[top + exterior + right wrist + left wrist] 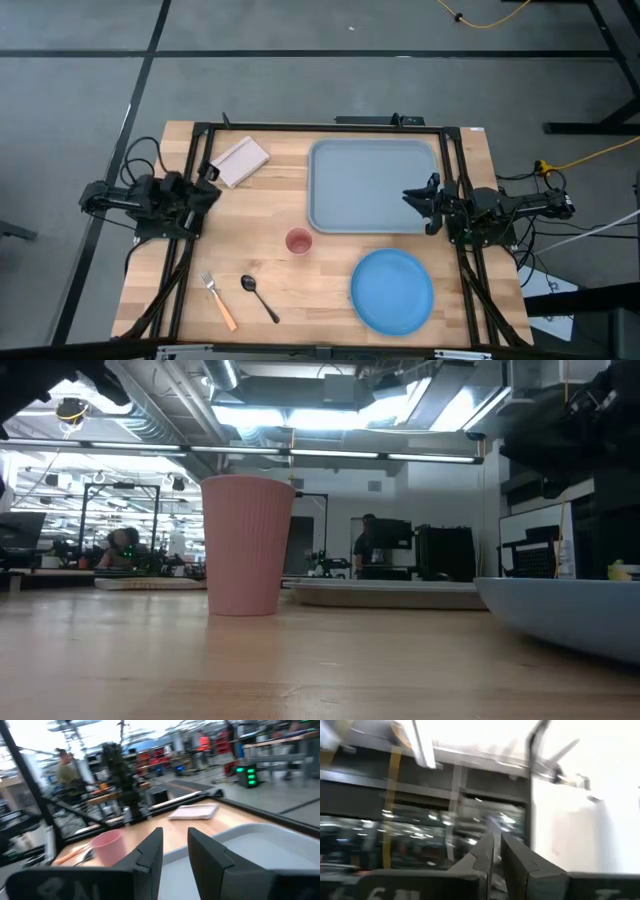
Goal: Pick and place plate/cup/fork/spoon on tray
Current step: Move the fork to the center of the table
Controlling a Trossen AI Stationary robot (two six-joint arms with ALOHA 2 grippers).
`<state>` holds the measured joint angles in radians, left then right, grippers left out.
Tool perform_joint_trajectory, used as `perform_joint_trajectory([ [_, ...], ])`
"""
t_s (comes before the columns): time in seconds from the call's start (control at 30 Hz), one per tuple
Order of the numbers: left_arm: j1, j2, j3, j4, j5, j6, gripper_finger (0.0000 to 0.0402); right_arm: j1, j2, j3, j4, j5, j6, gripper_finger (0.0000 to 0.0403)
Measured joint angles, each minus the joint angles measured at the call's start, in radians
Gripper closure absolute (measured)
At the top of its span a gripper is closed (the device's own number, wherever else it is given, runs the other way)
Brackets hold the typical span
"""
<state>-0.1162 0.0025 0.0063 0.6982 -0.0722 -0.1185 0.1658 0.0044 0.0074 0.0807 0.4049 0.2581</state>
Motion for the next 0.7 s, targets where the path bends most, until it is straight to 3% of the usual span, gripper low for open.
perform_joint_trajectory([
  [0.1,0.0,0.003,0.006,-0.017,-0.069,-0.074,0.0374,0.0,0.0,0.0,0.002,0.043,0.001,0.0308],
  [0.2,-0.002,0.065,0.047,-0.107,0.028,-0.163,0.0374,0.0,0.0,0.0,0.004,0.047,0.025,0.0308],
  [0.47,-0.049,0.403,0.199,-0.288,0.17,-0.35,0.0374,0.0,0.0,0.0,0.004,0.047,0.051,0.0308],
  [0.57,-0.076,0.515,0.293,-0.413,0.155,-0.454,0.0374,0.0,0.0,0.0,0.004,0.047,0.051,0.0308],
  [0.7,-0.111,0.655,0.453,-0.608,0.142,-0.465,0.0374,0.0,0.0,0.0,0.004,0.048,0.05,0.0308],
])
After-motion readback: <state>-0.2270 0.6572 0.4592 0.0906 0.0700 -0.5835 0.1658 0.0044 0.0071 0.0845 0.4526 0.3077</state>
